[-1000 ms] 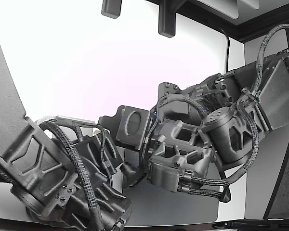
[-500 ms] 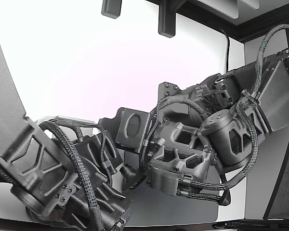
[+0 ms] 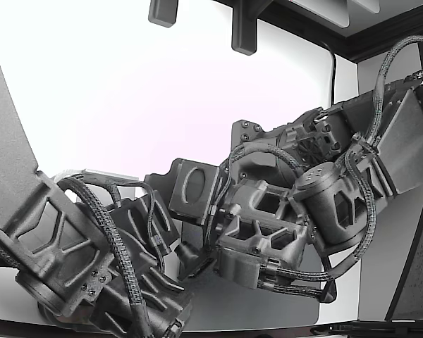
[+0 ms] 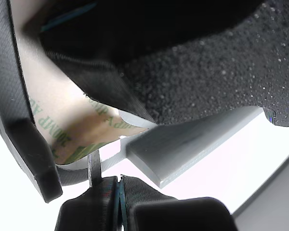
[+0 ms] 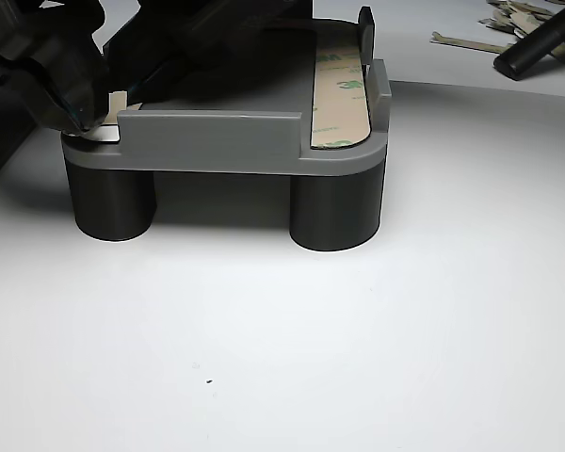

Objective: Peel off protective film from adhesive tape.

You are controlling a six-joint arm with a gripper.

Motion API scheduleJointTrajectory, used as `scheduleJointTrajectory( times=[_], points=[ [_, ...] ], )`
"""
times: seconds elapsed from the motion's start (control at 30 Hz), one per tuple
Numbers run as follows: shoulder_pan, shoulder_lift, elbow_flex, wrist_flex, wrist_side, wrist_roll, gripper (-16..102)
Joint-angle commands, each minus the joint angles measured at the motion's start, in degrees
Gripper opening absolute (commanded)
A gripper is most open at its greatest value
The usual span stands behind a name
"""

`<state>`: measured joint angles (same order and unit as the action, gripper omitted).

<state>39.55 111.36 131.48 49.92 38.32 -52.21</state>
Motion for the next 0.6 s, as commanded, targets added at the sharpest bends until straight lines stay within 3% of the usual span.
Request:
scheduleJointTrajectory(
  times=[0.0, 0.57],
  points=[
    [-0.4, 0.7, -1.7, -0.4, 0.1, 0.2, -11],
    [-0.1, 1.7, -0.3, -1.1, -0.2, 0.2, -11]
  ],
)
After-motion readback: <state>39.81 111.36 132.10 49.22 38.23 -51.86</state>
